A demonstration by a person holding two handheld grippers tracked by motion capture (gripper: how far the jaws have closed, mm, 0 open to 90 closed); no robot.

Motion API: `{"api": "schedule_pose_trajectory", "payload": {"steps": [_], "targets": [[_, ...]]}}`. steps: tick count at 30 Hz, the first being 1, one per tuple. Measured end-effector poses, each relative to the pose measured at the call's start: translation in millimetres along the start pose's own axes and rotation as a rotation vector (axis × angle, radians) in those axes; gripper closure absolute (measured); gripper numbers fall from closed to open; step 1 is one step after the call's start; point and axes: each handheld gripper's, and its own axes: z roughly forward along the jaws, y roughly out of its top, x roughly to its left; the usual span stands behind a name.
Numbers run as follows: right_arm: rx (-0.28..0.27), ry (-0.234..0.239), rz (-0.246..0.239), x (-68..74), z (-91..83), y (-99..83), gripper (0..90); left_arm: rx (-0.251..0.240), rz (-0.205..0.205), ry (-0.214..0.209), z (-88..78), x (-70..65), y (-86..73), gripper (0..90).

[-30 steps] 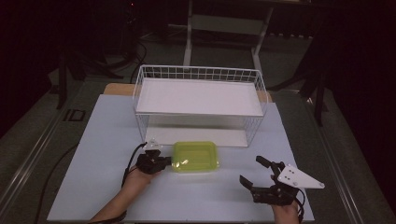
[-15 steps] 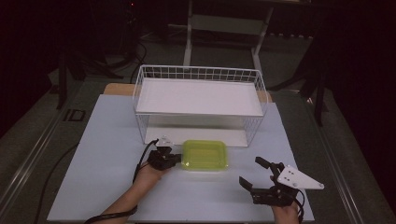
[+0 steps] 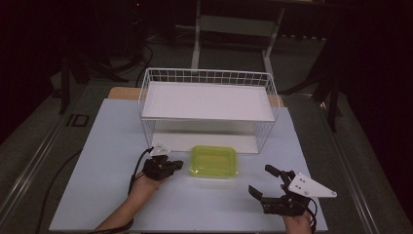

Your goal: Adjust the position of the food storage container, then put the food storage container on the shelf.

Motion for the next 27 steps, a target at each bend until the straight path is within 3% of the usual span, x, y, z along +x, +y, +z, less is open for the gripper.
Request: {"api": "schedule_pose_trajectory", "payload": {"steps": [1,2,4,6,7,8,10,11,13,14,20,25,27], "targets": [[0.000,0.000,0.000,0.0,0.0,0.0,13.5,0.000,0.000,0.000,0.0,0.0,0.0,83.3],[0.024,-0.002,0.004,1.1,0.7,0.7,13.8,-0.018,0.007,-0.004,-12.4,-0.3,-4.1,81.3],[0.056,-0.039,-0.022,3.6,2.3,0.8,14.5,-0.029,0.015,-0.010,-18.5,-1.3,-6.0,73.2],[0.068,-0.045,-0.034,4.7,4.0,0.4,13.2,-0.064,0.018,-0.064,-34.9,-3.8,-9.7,63.6],[0.073,-0.048,-0.030,4.6,4.9,0.0,13.3,-0.064,0.018,-0.064,-34.9,-3.8,-9.7,59.5],[0.078,-0.048,-0.030,4.5,5.9,-0.3,13.2,-0.080,0.030,-0.105,-43.7,-7.3,-10.4,56.8],[0.091,-0.061,-0.037,5.4,7.4,-0.4,12.2,-0.082,0.040,-0.108,-47.2,-10.1,-10.1,43.7],[0.091,-0.061,-0.037,5.4,7.4,-0.4,12.2,-0.089,0.057,-0.133,-52.2,-14.5,-9.5,43.7],[0.098,-0.067,-0.027,5.7,9.3,0.5,11.6,-0.089,0.068,-0.121,-55.2,-19.3,-8.6,33.4],[0.095,-0.060,-0.021,5.5,9.4,0.9,11.5,-0.094,0.064,-0.139,-56.9,-21.3,-7.7,30.6],[0.064,-0.070,0.007,2.7,12.0,11.3,11.6,-0.110,0.067,-0.166,-62.7,-32.2,6.7,30.1],[0.072,-0.019,0.051,-3.2,18.6,19.1,11.9,-0.122,0.056,-0.164,-59.8,-35.4,22.4,30.1],[0.084,0.016,0.086,-7.3,22.9,22.2,11.9,-0.122,0.028,-0.164,-55.9,-34.2,27.7,30.1]]}}
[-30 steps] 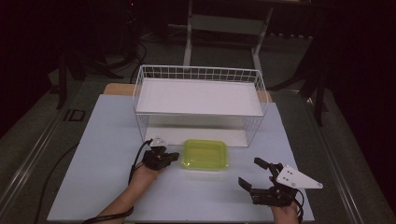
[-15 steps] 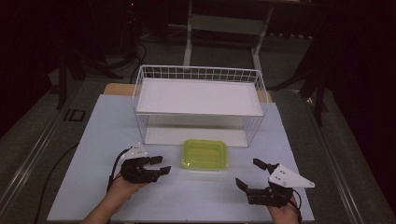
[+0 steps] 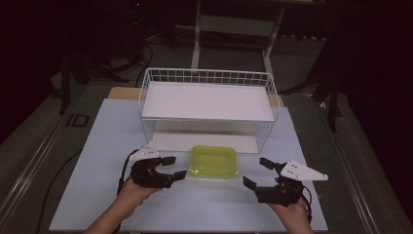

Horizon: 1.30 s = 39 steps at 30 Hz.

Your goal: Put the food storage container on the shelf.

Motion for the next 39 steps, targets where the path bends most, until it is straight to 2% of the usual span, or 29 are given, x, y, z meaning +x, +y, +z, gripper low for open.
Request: {"api": "schedule_pose_trajectory", "payload": {"steps": [5,7,11,12,16,20,23,24,25,26,30,31,33,35,39], "targets": [[0.041,-0.021,0.043,-10.6,13.1,6.3,13.5,0.015,-0.053,0.016,14.8,5.7,7.4,30.5],[0.044,-0.024,0.087,-15.9,19.5,6.1,13.5,0.023,-0.106,0.011,21.3,11.4,9.9,30.6],[0.091,0.026,0.224,-30.4,35.6,2.0,13.6,0.037,-0.186,0.026,29.8,19.5,12.8,30.5],[0.101,0.026,0.245,-32.9,38.3,1.0,13.9,0.040,-0.204,0.022,31.5,21.4,13.1,30.4],[0.159,0.032,0.366,-45.5,53.1,-7.4,17.4,0.058,-0.267,0.048,38.3,27.8,12.5,30.3],[0.213,0.057,0.507,-56.0,65.0,-18.3,24.3,0.081,-0.306,0.066,45.9,30.4,12.1,30.4],[0.250,0.044,0.570,-62.5,71.7,-24.2,30.1,0.098,-0.352,0.072,51.7,34.5,11.8,30.4],[0.259,0.037,0.591,-64.6,73.7,-25.9,30.3,0.120,-0.379,0.070,55.0,36.7,11.5,30.7],[0.270,0.031,0.617,-67.0,76.3,-28.1,31.7,0.130,-0.388,0.075,56.9,37.6,11.1,31.6],[0.279,0.030,0.626,-68.3,78.1,-29.4,32.2,0.143,-0.396,0.094,59.3,37.8,10.4,31.8],[0.327,0.022,0.669,-70.6,86.8,-35.5,35.7,0.190,-0.436,0.114,67.8,41.1,6.5,41.7],[0.338,0.017,0.673,-70.6,89.1,-37.1,38.5,0.198,-0.441,0.132,69.6,41.4,5.6,42.2],[0.354,0.020,0.695,-71.1,92.2,-40.1,41.6,0.198,-0.459,0.115,72.3,42.8,3.4,48.9],[0.359,0.028,0.706,-71.6,94.6,-42.3,43.7,0.208,-0.460,0.102,74.5,43.4,1.8,54.9],[0.364,0.034,0.714,-71.6,97.0,-44.0,50.6,0.228,-0.471,0.088,79.0,43.6,-0.7,60.9]]}}
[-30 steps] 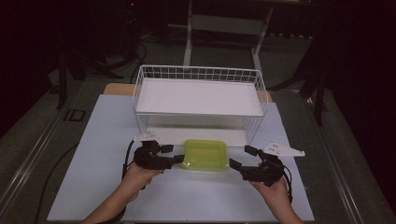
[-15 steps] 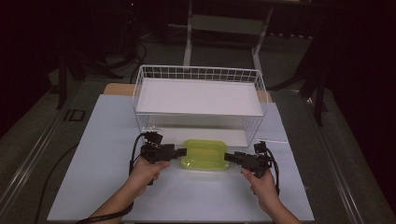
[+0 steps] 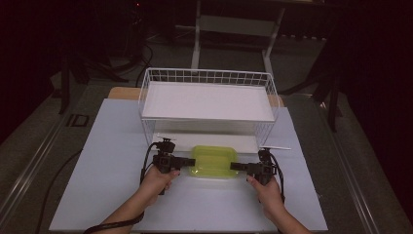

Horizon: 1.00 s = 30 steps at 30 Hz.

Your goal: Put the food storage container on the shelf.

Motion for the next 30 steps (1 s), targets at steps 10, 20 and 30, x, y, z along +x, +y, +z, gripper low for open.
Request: {"api": "schedule_pose_trajectory", "payload": {"steps": [10,20,30], "targets": [[0.012,-0.024,-0.030,1.9,2.7,-2.6,71.8,-0.003,0.005,-0.007,3.7,-4.3,-0.3,72.6],[-0.032,-0.077,-0.067,13.6,-3.1,-12.3,78.1,-0.003,-0.002,0.001,-2.4,-12.6,-8.1,78.1],[-0.061,-0.072,-0.100,25.5,-5.1,-8.3,79.8,-0.060,0.001,0.020,-19.6,-20.7,-8.6,80.8]]}}
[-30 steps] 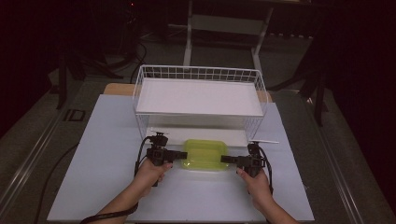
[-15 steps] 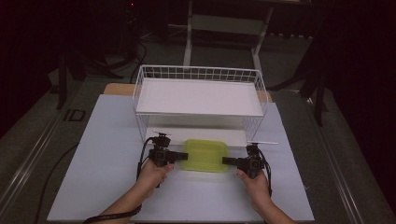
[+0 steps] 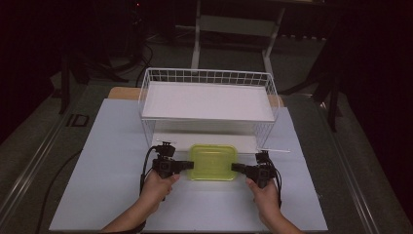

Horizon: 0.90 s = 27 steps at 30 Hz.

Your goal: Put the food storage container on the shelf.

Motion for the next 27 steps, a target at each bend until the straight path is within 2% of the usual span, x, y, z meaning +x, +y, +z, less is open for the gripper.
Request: {"api": "schedule_pose_trajectory", "payload": {"steps": [6,9,13,22,27], "targets": [[-0.050,0.023,-0.019,11.2,-2.4,10.8,80.2,-0.068,0.005,0.005,-9.7,3.3,10.2,80.7],[-0.067,0.022,-0.033,16.7,-2.1,16.6,80.4,-0.096,-0.002,0.001,-12.4,6.1,13.3,80.6],[-0.083,0.009,-0.045,20.6,1.8,25.3,80.4,-0.127,-0.006,0.019,-14.5,7.9,17.4,80.5],[-0.099,-0.021,-0.057,22.4,19.7,37.7,80.3,-0.164,-0.020,0.049,-9.5,21.9,27.0,80.1],[-0.098,-0.043,-0.057,18.8,30.6,40.4,80.2,-0.164,-0.027,0.056,-2.3,29.7,29.4,80.0]]}}
